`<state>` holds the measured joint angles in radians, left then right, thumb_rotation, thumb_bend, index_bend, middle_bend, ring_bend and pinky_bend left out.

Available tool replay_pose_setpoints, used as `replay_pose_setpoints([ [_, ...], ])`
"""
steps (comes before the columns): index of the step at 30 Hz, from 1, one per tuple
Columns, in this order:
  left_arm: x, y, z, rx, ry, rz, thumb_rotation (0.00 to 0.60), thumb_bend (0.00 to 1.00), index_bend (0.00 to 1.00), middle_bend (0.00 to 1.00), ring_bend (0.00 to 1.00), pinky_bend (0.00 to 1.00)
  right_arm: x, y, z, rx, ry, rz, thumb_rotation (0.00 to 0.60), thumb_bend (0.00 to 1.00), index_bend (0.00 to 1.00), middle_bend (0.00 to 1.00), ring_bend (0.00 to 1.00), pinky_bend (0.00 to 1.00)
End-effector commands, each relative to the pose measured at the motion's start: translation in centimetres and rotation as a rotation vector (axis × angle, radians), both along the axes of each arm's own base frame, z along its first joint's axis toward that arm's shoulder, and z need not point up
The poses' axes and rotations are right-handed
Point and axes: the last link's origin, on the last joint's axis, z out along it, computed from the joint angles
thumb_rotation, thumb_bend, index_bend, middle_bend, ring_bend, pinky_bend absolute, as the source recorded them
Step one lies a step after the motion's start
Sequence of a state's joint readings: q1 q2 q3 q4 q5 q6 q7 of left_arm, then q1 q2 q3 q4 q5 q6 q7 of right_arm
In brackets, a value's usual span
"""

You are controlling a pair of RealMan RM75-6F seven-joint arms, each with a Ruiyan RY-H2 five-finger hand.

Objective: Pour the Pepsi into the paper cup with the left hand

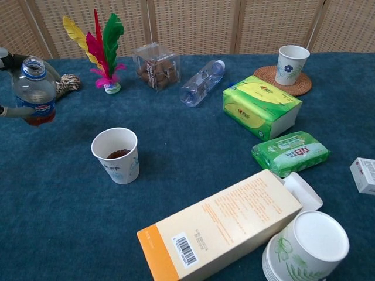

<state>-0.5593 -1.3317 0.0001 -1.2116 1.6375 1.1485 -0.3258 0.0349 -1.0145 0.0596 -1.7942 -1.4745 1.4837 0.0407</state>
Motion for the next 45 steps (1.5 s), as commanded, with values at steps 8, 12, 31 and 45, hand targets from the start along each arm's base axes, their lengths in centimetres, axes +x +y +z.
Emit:
replay_pose_setpoints([
  [8,2.0,1.4,-1.2,0.060,0.121,-0.220,0.600,0.44,0.41,0.41,0.31,0.39,0.0,0.0,0.1,-0.008,0.003,0.002,0.600,0.09,0.00,0.00,0.00,0.00],
  [12,2.3,1.9,-1.7,0.070,0.160,-0.255,0.600,0.44,0.41,0.40,0.29,0.39,0.0,0.0,0.1,-0.009,0.004,0.000,0.600,0.09,0.00,0.00,0.00,0.00],
  [31,3.9,2.4,-2.5,0.076,0.327,-0.433,0.600,0.43,0.40,0.38,0.27,0.38,-0.2,-0.1,0.5,-0.027,0.000,-0.005,0.600,0.09,0.00,0.00,0.00,0.00],
  [45,5.1,1.7,-2.6,0.064,0.482,-0.545,0.600,0.43,0.40,0.38,0.27,0.39,-0.2,-0.1,0.8,-0.037,-0.006,-0.002,0.600,0.09,0.00,0.00,0.00,0.00],
])
